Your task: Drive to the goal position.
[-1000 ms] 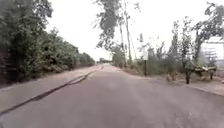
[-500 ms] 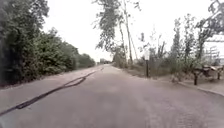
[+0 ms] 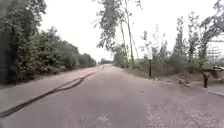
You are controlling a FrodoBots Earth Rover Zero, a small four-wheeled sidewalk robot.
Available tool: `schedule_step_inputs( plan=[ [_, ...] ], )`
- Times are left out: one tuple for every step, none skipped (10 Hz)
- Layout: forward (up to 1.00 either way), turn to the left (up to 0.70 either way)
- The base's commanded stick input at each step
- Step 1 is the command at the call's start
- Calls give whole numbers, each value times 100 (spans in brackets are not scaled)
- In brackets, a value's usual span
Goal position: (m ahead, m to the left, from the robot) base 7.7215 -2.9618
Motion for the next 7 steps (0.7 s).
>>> schedule_step_inputs(
  plan=[
    [70, 0],
    [70, 0],
    [70, 0],
    [70, 0],
    [70, 0],
    [70, 0],
    [70, 0]
  ],
)
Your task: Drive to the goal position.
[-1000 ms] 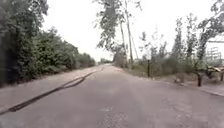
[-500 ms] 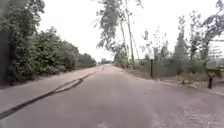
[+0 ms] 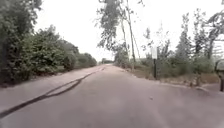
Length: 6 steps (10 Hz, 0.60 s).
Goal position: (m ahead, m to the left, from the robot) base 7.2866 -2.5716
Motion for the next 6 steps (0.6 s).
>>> schedule_step_inputs(
  plan=[
    [70, 0],
    [70, 0],
    [70, 0],
    [70, 0],
    [70, 0],
    [70, 0]
  ],
)
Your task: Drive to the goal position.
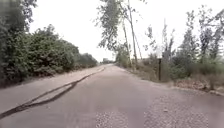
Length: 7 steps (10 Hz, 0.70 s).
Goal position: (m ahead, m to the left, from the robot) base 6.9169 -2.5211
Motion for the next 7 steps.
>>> schedule_step_inputs(
  plan=[
    [70, 0],
    [70, 0],
    [70, 0],
    [70, 0],
    [70, 0],
    [70, 0],
    [70, 0]
  ],
)
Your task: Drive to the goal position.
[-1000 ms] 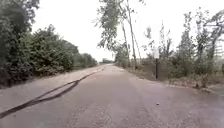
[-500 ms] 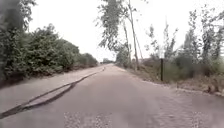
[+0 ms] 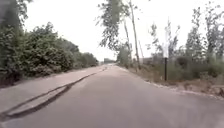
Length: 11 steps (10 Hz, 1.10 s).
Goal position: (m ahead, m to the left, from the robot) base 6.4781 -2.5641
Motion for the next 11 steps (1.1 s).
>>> schedule_step_inputs(
  plan=[
    [70, 0],
    [70, 0],
    [70, 0],
    [70, 0],
    [70, 0],
    [70, 0],
    [70, 0],
    [70, 0],
    [70, 0],
    [70, 0],
    [70, 0]
  ],
)
